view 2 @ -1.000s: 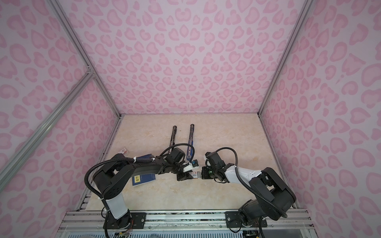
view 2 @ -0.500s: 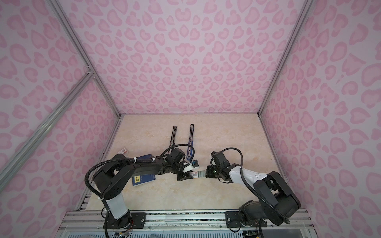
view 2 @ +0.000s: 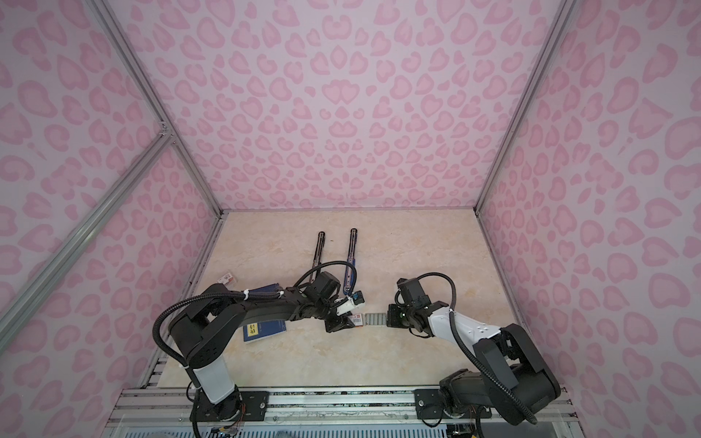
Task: Load the staples into the stapler
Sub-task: 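Slide the staple tray out of the sleeve with the right gripper, then lower the tray and the empty sleeve onto the table, opening both grippers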
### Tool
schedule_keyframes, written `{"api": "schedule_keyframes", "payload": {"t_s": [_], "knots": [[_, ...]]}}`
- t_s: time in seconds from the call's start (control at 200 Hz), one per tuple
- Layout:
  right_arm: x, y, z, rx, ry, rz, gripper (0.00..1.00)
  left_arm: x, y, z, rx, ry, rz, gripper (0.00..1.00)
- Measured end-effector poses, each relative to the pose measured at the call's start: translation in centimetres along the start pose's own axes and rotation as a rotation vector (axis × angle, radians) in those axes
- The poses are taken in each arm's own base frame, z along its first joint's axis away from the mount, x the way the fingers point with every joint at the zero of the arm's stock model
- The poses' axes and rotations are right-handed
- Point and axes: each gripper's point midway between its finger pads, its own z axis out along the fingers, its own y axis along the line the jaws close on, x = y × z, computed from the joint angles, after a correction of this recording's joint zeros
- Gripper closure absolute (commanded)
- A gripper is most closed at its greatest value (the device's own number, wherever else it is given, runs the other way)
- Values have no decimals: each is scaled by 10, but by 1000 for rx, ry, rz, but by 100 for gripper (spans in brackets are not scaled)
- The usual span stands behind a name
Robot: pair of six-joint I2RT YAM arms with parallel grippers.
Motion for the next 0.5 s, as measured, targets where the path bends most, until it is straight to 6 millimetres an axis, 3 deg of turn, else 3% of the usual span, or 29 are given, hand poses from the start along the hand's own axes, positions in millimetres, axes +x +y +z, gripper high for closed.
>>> {"api": "schedule_keyframes", "payload": {"t_s": [0.5], "knots": [[2, 10, 3, -41, 11, 8, 100, 21, 19, -19, -194, 50, -369, 57]]}}
